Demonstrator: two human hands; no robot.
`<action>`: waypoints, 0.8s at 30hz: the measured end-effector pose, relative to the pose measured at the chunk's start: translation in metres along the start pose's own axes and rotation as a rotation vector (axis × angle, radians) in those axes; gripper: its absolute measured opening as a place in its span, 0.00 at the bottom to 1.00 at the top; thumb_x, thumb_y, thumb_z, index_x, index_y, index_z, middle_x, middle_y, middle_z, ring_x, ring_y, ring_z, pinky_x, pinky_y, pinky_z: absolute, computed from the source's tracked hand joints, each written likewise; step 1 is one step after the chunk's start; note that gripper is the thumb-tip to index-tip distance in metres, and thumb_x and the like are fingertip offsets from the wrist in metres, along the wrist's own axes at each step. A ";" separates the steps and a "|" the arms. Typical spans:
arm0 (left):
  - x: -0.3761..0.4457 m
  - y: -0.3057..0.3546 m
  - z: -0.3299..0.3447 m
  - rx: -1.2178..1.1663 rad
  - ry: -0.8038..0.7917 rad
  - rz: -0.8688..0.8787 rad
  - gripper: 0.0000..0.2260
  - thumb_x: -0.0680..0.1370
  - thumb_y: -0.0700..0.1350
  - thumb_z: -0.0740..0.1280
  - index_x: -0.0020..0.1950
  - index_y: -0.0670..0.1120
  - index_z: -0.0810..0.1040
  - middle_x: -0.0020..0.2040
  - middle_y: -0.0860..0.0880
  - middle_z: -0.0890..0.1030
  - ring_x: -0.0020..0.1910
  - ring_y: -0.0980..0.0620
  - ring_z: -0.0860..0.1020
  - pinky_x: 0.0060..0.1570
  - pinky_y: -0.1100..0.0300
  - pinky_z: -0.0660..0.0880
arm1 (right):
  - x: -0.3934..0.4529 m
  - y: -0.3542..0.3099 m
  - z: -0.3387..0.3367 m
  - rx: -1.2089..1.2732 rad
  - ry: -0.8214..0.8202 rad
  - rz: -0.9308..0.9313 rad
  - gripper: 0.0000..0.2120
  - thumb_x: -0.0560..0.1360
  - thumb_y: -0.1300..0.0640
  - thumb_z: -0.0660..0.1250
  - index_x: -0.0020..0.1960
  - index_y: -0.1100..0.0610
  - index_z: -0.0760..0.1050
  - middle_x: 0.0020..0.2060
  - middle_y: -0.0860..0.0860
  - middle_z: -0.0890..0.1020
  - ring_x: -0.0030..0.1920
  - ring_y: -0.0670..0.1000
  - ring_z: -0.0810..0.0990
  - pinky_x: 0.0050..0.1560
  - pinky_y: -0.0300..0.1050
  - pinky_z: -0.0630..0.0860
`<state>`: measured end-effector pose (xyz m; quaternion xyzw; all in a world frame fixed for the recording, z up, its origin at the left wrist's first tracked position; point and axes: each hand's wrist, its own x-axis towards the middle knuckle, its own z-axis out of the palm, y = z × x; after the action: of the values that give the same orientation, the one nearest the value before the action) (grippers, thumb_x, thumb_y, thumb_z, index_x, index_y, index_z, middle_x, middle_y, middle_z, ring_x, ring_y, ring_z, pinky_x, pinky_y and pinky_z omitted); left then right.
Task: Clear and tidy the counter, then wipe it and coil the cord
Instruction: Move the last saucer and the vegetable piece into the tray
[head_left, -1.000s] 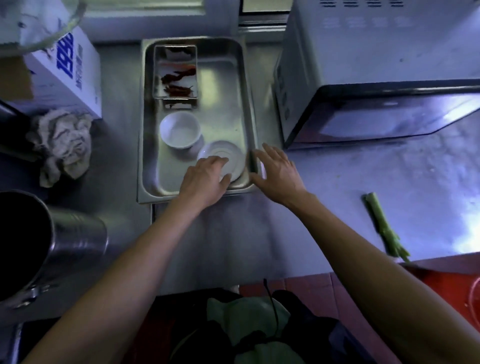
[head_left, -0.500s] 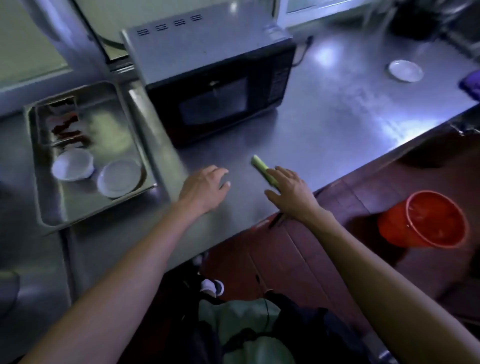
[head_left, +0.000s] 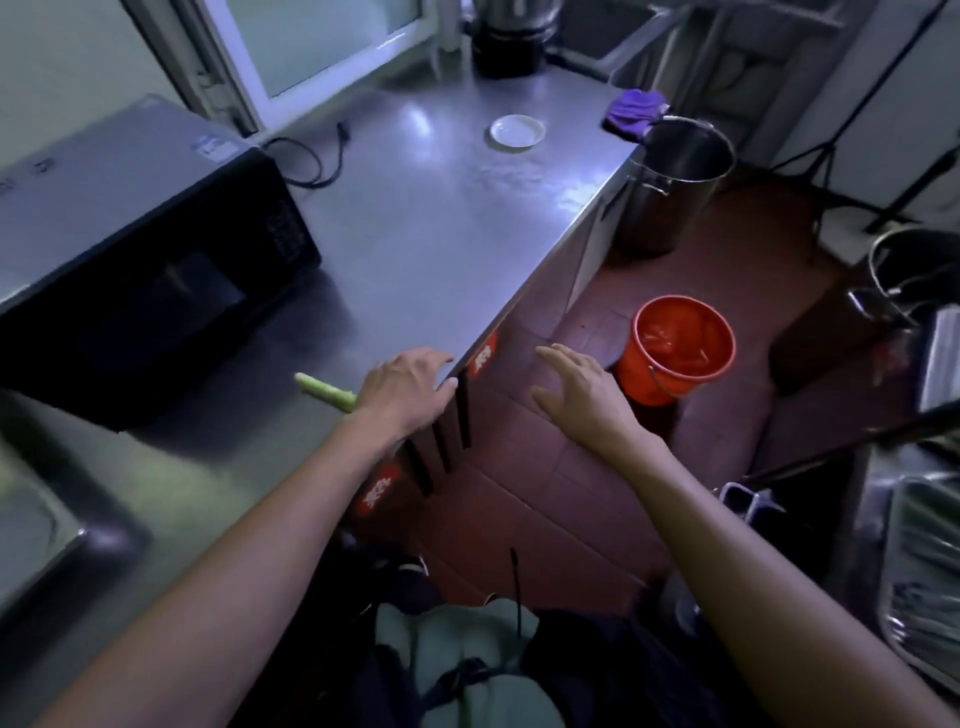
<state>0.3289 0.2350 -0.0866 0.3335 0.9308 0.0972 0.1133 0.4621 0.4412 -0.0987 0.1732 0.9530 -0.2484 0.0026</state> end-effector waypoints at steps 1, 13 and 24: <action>0.009 0.009 0.002 0.009 -0.008 0.029 0.18 0.80 0.56 0.61 0.69 0.53 0.74 0.67 0.49 0.78 0.64 0.44 0.76 0.60 0.49 0.73 | -0.001 0.008 -0.003 0.001 0.006 0.024 0.29 0.77 0.49 0.67 0.76 0.52 0.66 0.74 0.52 0.70 0.74 0.57 0.67 0.70 0.57 0.68; 0.138 0.063 0.044 -0.019 -0.132 0.185 0.19 0.80 0.56 0.63 0.70 0.53 0.73 0.65 0.49 0.78 0.61 0.44 0.78 0.57 0.49 0.74 | 0.051 0.088 -0.023 -0.076 -0.015 0.204 0.31 0.77 0.45 0.68 0.77 0.51 0.65 0.76 0.52 0.67 0.75 0.55 0.64 0.72 0.55 0.66; 0.291 0.057 0.045 -0.099 -0.196 0.159 0.20 0.80 0.56 0.62 0.71 0.53 0.73 0.68 0.48 0.77 0.64 0.43 0.76 0.59 0.49 0.74 | 0.186 0.125 -0.051 -0.144 -0.089 0.234 0.28 0.76 0.47 0.67 0.74 0.51 0.67 0.72 0.51 0.72 0.71 0.57 0.70 0.66 0.57 0.71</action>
<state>0.1564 0.4699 -0.1571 0.4082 0.8800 0.1184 0.2120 0.3326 0.6283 -0.1301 0.2715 0.9406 -0.1849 0.0862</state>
